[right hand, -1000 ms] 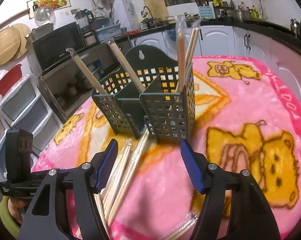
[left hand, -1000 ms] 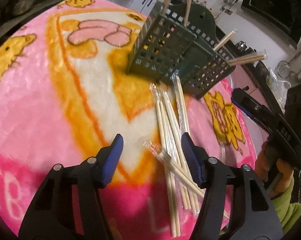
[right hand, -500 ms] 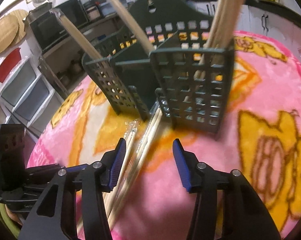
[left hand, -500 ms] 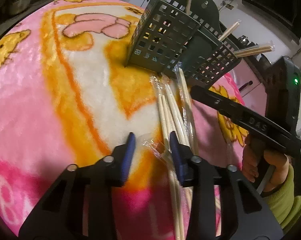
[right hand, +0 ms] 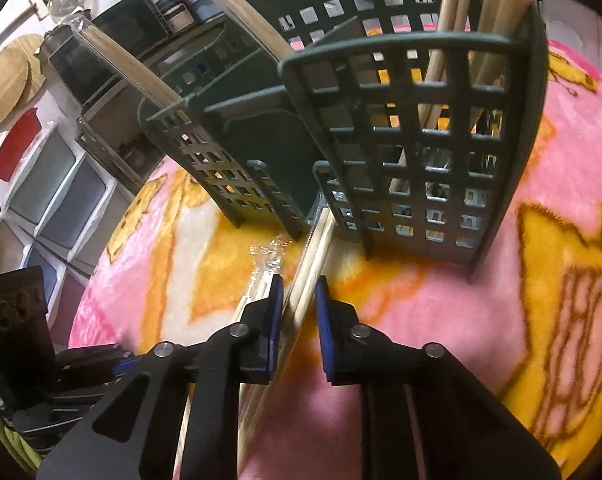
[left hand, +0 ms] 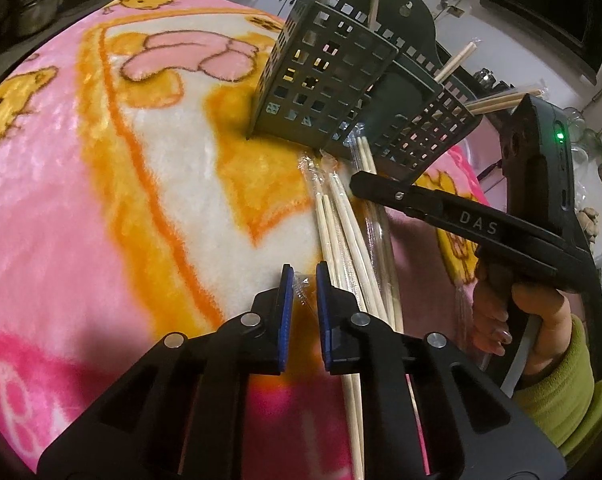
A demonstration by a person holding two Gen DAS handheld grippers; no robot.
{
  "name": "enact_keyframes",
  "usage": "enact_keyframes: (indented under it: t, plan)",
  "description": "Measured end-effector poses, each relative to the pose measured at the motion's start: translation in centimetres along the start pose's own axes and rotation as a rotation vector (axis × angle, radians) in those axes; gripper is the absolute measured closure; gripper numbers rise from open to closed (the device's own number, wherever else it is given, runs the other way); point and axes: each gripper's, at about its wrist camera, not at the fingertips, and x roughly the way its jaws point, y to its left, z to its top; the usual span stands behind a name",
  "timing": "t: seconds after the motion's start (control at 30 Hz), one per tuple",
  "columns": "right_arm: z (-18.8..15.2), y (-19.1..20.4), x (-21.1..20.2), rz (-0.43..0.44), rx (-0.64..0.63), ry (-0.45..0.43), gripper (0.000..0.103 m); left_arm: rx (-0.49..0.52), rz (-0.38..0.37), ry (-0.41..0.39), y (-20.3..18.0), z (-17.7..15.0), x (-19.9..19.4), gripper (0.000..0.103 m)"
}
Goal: Organize utensils
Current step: 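Close the left tool on a wooden chopstick while the right tool grasps another chopstick, then raise the left tool's chopstick upright above the caddy while the right tool raises its chopstick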
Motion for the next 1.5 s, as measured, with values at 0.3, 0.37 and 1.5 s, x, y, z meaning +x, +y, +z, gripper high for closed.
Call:
enact_keyframes:
  t: [0.3, 0.37, 1.5]
  plan:
    - [-0.3, 0.4, -1.9, 0.026, -0.009, -0.013, 0.093, 0.014, -0.004, -0.017, -0.5, 0.4, -0.3, 0.097]
    - [-0.4, 0.8, -2.5, 0.027, -0.017, -0.024, 0.093, 0.016, -0.005, -0.026, -0.6, 0.7, -0.6, 0.098]
    - [0.0, 4.2, -13.5, -0.022, -0.146, -0.362, 0.097, 0.151, -0.103, -0.279, -7.1, 5.9, -7.8, 0.101]
